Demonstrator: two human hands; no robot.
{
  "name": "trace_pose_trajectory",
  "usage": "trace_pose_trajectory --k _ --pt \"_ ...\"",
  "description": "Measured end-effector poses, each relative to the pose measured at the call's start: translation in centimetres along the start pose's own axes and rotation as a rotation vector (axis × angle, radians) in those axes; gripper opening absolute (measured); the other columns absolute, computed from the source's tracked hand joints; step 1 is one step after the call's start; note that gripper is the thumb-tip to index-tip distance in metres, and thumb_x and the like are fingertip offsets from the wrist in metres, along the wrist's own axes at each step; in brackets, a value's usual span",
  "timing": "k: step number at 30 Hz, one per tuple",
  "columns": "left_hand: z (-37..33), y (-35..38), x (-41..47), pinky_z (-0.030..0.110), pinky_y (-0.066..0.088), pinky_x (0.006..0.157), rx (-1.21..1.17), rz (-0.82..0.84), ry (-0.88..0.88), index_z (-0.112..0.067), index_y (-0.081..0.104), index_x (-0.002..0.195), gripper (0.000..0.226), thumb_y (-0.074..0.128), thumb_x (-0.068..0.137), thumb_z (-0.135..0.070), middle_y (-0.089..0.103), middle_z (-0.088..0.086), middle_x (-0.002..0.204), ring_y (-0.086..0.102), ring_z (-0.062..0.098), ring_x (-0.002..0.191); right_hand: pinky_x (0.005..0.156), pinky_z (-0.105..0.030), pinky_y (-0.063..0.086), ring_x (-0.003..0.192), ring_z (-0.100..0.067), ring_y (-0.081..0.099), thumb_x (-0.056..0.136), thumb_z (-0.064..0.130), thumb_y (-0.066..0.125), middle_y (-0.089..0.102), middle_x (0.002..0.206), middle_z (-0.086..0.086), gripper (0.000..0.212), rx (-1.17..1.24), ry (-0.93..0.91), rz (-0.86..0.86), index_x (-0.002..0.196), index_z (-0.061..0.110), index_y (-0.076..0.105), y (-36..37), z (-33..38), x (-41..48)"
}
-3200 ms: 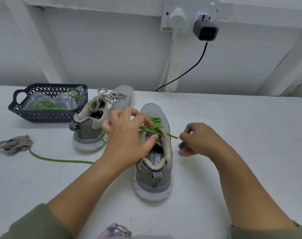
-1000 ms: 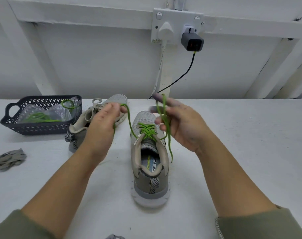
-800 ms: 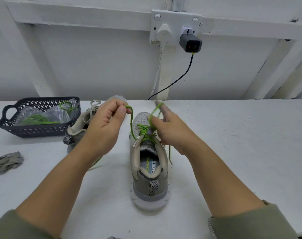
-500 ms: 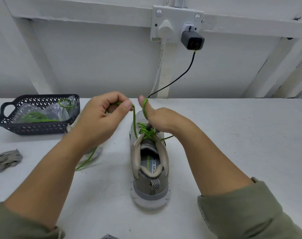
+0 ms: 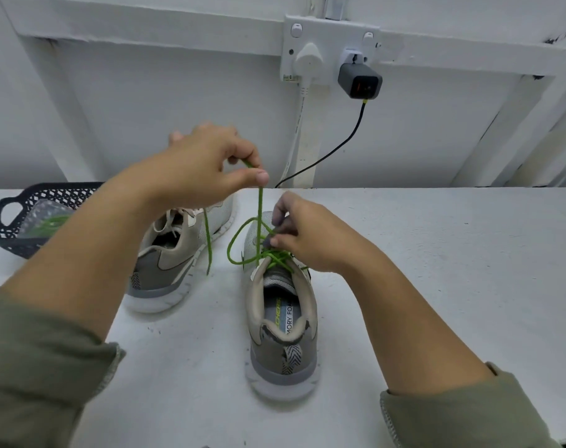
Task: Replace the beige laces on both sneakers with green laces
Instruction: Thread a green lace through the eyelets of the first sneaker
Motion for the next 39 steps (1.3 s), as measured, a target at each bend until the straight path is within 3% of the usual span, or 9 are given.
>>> trace_pose_trajectory --k 5,9,13,18,23,27,31,35,39 --pt "0.4 4.0 3.3 0.034 0.025 0.085 0.044 -0.190 -0.076 -0.035 0.057 0.098 0.055 0.066 0.058 -0.072 0.042 -0.006 0.102 0.036 0.017 0.104 0.069 -0.038 0.053 0.083 -0.018 0.068 0.080 0.015 0.073 0.070 0.082 -0.003 0.035 0.038 -0.023 -0.178 0.072 0.026 0.041 0.6 -1.8 -1.2" --pt "3.3 6.4 2.5 0.037 0.041 0.078 0.130 0.146 -0.414 -0.007 0.055 0.088 0.047 0.048 0.094 -0.052 0.062 0.017 0.105 0.053 0.034 0.090 0.058 -0.018 0.042 0.065 0.004 0.059 0.085 0.010 0.069 0.072 0.084 0.005 0.037 0.112 0.017 -0.253 0.072 0.025 0.037 0.9 -3.4 -1.8" --pt "3.6 7.8 0.1 0.027 0.039 0.084 0.052 0.386 -0.310 -0.025 0.058 0.119 0.025 0.048 0.098 -0.035 0.062 -0.007 0.105 0.054 0.016 0.096 0.058 -0.012 0.041 0.079 0.003 0.064 0.091 0.009 0.060 0.071 0.087 0.007 0.029 0.152 0.014 -0.244 0.076 0.024 0.040 1.3 -3.9 -1.7" --pt "3.4 9.8 0.5 0.025 0.039 0.066 -0.090 0.332 -0.172 -0.026 0.065 0.094 0.024 0.061 0.088 -0.049 0.065 -0.007 0.089 0.053 0.006 0.071 0.054 -0.011 0.039 0.070 0.003 0.059 0.094 0.006 0.053 0.071 0.089 0.010 0.029 0.141 0.001 -0.235 0.078 0.026 0.038 1.4 -3.9 -1.3" --pt "3.3 12.0 0.4 0.020 0.041 0.063 -0.252 0.235 -0.221 -0.023 0.060 0.099 0.023 0.070 0.085 -0.038 0.060 -0.009 0.076 0.053 0.009 0.068 0.054 -0.019 0.037 0.055 -0.003 0.045 0.091 0.010 0.059 0.066 0.088 0.004 0.037 0.068 -0.046 -0.371 0.075 0.032 0.033 0.7 -3.8 -0.6" --pt "2.5 11.5 0.4 0.028 0.032 0.055 -0.293 0.178 -0.114 -0.036 0.063 0.085 0.006 0.063 0.091 -0.037 0.045 -0.003 0.062 0.042 0.010 0.054 0.059 -0.016 0.037 0.074 -0.008 0.056 0.088 0.007 0.062 0.067 0.089 0.001 0.042 0.088 -0.111 -0.441 0.069 0.030 0.034 0.0 -3.7 -0.2" --pt "2.6 9.1 0.3 0.030 0.042 0.078 -0.283 0.122 -0.141 -0.018 0.067 0.090 0.029 0.041 0.102 -0.024 0.054 0.005 0.091 0.055 0.019 0.085 0.062 -0.024 0.045 0.079 -0.015 0.056 0.077 -0.010 0.059 0.061 0.099 -0.002 0.038 -0.177 -0.254 -0.562 0.066 0.024 0.045 -0.5 -3.3 -0.6" --pt "2.5 7.2 -0.1 0.033 0.046 0.064 -0.376 0.121 -0.184 -0.015 0.054 0.080 0.031 0.034 0.103 -0.024 0.051 0.006 0.069 0.048 0.015 0.061 0.073 -0.025 0.039 0.101 -0.024 0.054 0.092 0.004 0.049 0.045 0.132 -0.004 0.025 -0.413 -0.036 -0.388 0.106 0.017 0.064 0.4 -3.2 -0.6" --pt "2.4 7.1 0.0 0.019 0.029 0.045 -0.356 0.104 -0.242 -0.009 0.051 0.071 0.031 0.040 0.098 -0.019 0.039 -0.005 0.056 0.033 0.008 0.046 0.090 -0.035 0.040 0.124 -0.028 0.040 0.090 0.002 0.051 0.025 0.151 -0.007 0.063 -0.605 0.066 -0.364 0.147 0.020 0.034 1.1 -2.1 -0.5"
Point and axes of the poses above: each hand's wrist, its own x-axis towards the middle knuckle, its own y-axis out of the palm, z = x × y, the point moved 2 cm from there along x, towards the middle knuckle
